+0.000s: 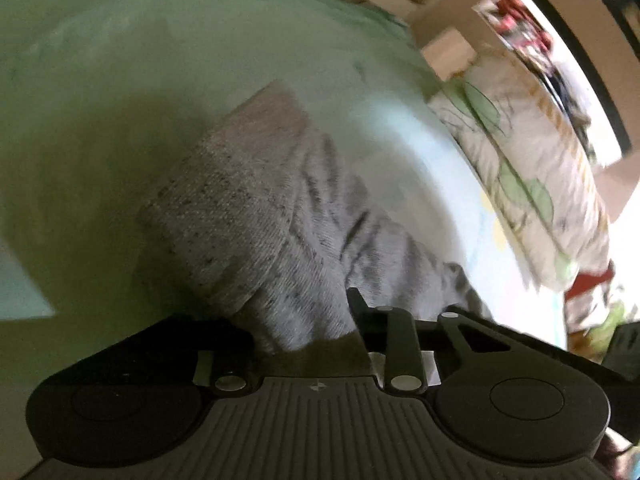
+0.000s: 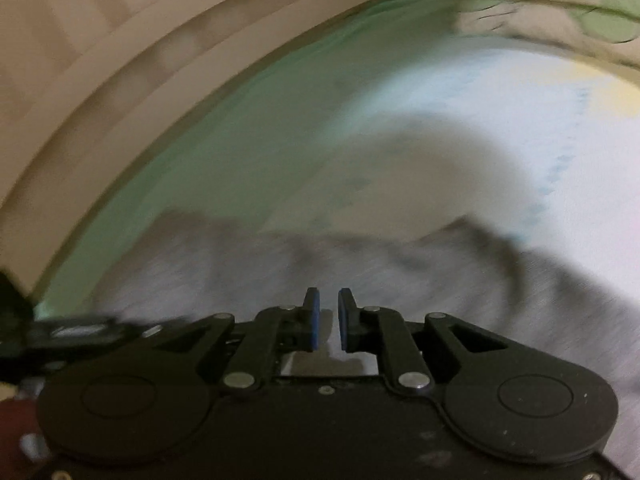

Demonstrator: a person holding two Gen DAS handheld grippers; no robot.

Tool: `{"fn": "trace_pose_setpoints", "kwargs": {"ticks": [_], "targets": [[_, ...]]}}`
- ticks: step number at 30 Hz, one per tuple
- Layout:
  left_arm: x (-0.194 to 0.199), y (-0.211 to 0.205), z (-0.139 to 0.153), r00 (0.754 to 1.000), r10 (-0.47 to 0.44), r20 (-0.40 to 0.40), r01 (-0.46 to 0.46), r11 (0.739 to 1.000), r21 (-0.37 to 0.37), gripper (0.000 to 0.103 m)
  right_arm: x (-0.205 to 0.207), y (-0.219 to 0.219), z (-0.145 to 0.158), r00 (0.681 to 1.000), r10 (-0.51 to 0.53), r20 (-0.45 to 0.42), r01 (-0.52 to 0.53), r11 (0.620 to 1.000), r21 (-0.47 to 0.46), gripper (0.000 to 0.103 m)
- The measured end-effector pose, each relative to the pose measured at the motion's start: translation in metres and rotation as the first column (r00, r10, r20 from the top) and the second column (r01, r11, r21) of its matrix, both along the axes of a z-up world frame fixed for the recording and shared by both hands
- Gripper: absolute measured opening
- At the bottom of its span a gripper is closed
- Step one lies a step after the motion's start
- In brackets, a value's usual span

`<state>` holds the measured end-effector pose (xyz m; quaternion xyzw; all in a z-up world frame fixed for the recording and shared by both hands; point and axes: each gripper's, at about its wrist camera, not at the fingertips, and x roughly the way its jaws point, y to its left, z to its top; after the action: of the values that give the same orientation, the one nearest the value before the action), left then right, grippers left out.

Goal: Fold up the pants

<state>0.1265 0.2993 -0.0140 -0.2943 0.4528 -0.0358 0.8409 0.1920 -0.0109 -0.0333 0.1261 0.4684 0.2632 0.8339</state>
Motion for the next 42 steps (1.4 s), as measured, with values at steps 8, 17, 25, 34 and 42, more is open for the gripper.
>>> {"fn": "trace_pose_setpoints", "kwargs": {"ticks": [8, 17, 25, 34, 42], "targets": [[0.002, -0.053, 0.059, 0.971, -0.209, 0.118, 0.187, 0.967, 0.172, 0.028, -0.035, 0.017, -0.002, 0.993, 0.035, -0.116, -0.014, 0.984, 0.179, 0.014], [-0.007, -0.172, 0.1, 0.851, -0.482, 0.209, 0.416, 0.862, 0.291, 0.028, -0.069, -0.063, 0.031, 0.994, -0.086, -0.068, 0.103, 0.948, 0.303, 0.005], [-0.013, -0.319, 0.068, 0.689, -0.708, 0.156, 0.662, 0.702, 0.261, 0.029, -0.132, -0.174, 0.042, 0.961, -0.271, -0.047, 0.275, 0.943, 0.19, 0.01], [-0.015, -0.306, 0.061, 0.733, -0.667, 0.133, 0.645, 0.744, 0.176, 0.034, -0.18, -0.285, 0.036, 0.847, -0.485, -0.219, 0.475, 0.874, -0.101, 0.057], [-0.025, -0.317, 0.056, 0.705, -0.697, 0.128, 0.692, 0.716, 0.092, 0.041, -0.209, -0.324, 0.059, 0.774, -0.594, -0.219, 0.614, 0.789, 0.029, 0.07]]}}
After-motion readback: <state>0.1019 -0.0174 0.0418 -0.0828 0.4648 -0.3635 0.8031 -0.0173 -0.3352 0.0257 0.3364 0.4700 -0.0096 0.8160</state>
